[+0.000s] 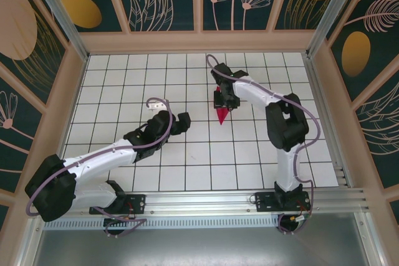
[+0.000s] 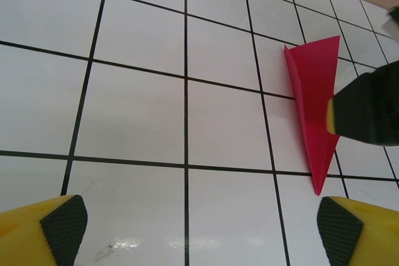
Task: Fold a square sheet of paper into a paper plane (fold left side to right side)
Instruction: Reset both arms
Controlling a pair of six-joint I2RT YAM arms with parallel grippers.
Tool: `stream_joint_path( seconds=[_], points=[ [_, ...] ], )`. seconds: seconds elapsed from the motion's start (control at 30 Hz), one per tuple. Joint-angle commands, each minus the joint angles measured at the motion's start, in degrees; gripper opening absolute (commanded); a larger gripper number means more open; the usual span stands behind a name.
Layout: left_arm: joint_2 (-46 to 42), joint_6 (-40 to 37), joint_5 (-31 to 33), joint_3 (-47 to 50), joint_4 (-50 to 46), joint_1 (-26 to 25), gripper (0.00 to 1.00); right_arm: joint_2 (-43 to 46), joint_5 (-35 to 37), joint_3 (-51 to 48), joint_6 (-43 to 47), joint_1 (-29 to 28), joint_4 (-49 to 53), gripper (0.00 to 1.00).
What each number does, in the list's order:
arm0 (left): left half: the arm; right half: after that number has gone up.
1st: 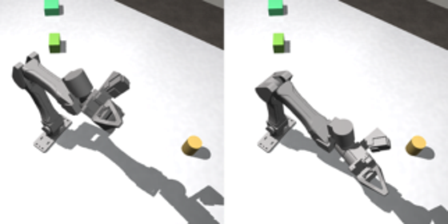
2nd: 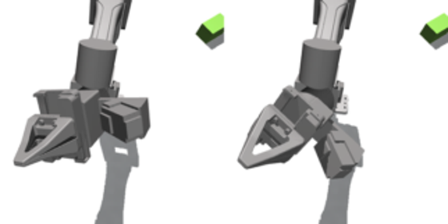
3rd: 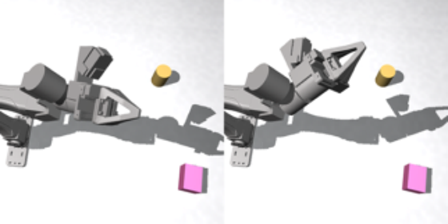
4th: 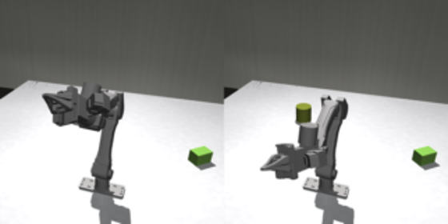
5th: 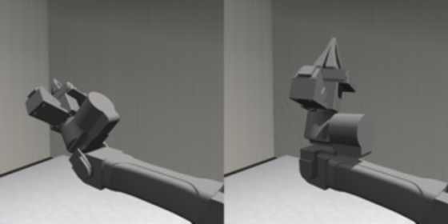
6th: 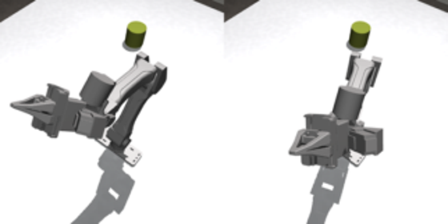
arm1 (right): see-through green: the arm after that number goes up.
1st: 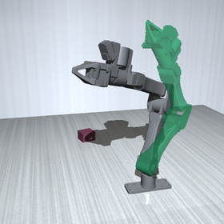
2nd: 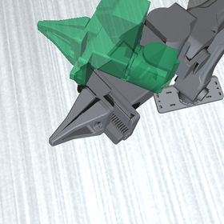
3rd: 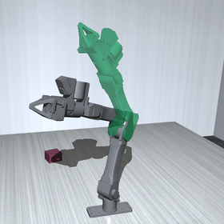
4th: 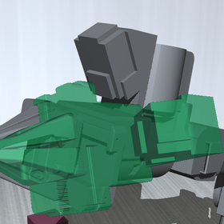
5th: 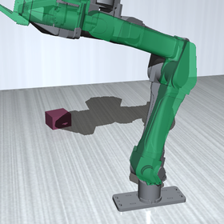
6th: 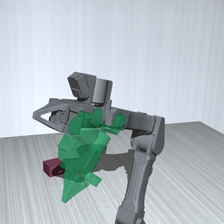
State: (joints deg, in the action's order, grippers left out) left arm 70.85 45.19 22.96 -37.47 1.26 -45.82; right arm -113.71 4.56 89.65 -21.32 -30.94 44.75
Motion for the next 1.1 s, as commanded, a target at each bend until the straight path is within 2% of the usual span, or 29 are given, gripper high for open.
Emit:
stream_joint_path(
  seconds=[0.0, 0.07, 0.13, 0.27, 0.37, 0.43, 0.53, 0.63, 0.73, 0.77, 0.83, 0.87, 0.97, 1.07],
  points=[
    [-2.14, -0.36, -0.63, 1.19, 1.74, 3.31, 0.98, 8.49, 4.28, 0.91, -0.19, -1.16, 4.70, 0.52],
    [-4.46, -0.35, -2.32, 2.23, 2.40, 6.63, 0.99, 14.24, 6.59, -2.44, -0.71, -0.76, 2.80, 0.57],
    [-7.53, -1.60, -0.73, 2.92, 2.50, 9.59, 0.99, 21.60, 8.19, -7.84, -0.36, -0.71, -1.98, 0.63],
    [-13.61, -8.55, 10.46, 3.24, 1.86, 12.45, 0.99, 39.43, 10.00, -23.37, 0.86, 6.64, -16.14, 0.79],
    [-16.89, -14.52, 19.10, 5.95, 5.48, 13.93, 0.98, 50.68, 12.64, -36.56, 1.66, 12.23, -27.75, 0.98],
    [-18.16, -17.59, 24.82, 8.83, 9.02, 14.99, 0.99, 56.02, 12.47, -44.97, 4.84, 15.94, -35.79, 0.99],
    [-19.29, -23.06, 32.09, 15.16, 19.35, 16.64, 0.98, 60.22, 15.51, -56.29, 6.67, 20.59, -46.00, 0.99],
    [-19.17, -28.28, 35.02, 20.91, 29.86, 18.84, 0.99, 59.79, 14.46, -64.80, 8.68, 25.38, -54.43, 0.99],
    [-16.78, -31.17, 33.93, 23.02, 33.46, 21.83, 0.98, 56.60, 13.60, -70.88, 8.75, 30.11, -62.14, 0.99],
    [-16.22, -31.15, 31.91, 22.33, 31.91, 22.67, 0.99, 55.27, 11.79, -72.92, 8.68, 31.72, -66.08, 0.99],
    [-14.76, -35.27, 27.21, 23.46, 36.52, 24.13, 0.99, 53.04, 9.10, -76.77, 8.83, 33.66, -74.40, 0.99],
    [-13.50, -37.02, 24.72, 24.32, 39.24, 25.17, 0.98, 51.95, 8.06, -78.37, 9.53, 33.90, -79.74, 0.99],
    [-8.36, -35.84, 18.74, 26.11, 44.49, 29.42, 0.99, 49.64, 4.58, -80.46, 12.31, 34.01, -90.45, 0.99],
    [-3.29, -37.51, 13.24, 28.72, 55.21, 31.37, 0.98, 45.36, 2.59, -80.56, 14.58, 34.01, -98.79, 0.99]
  ],
)
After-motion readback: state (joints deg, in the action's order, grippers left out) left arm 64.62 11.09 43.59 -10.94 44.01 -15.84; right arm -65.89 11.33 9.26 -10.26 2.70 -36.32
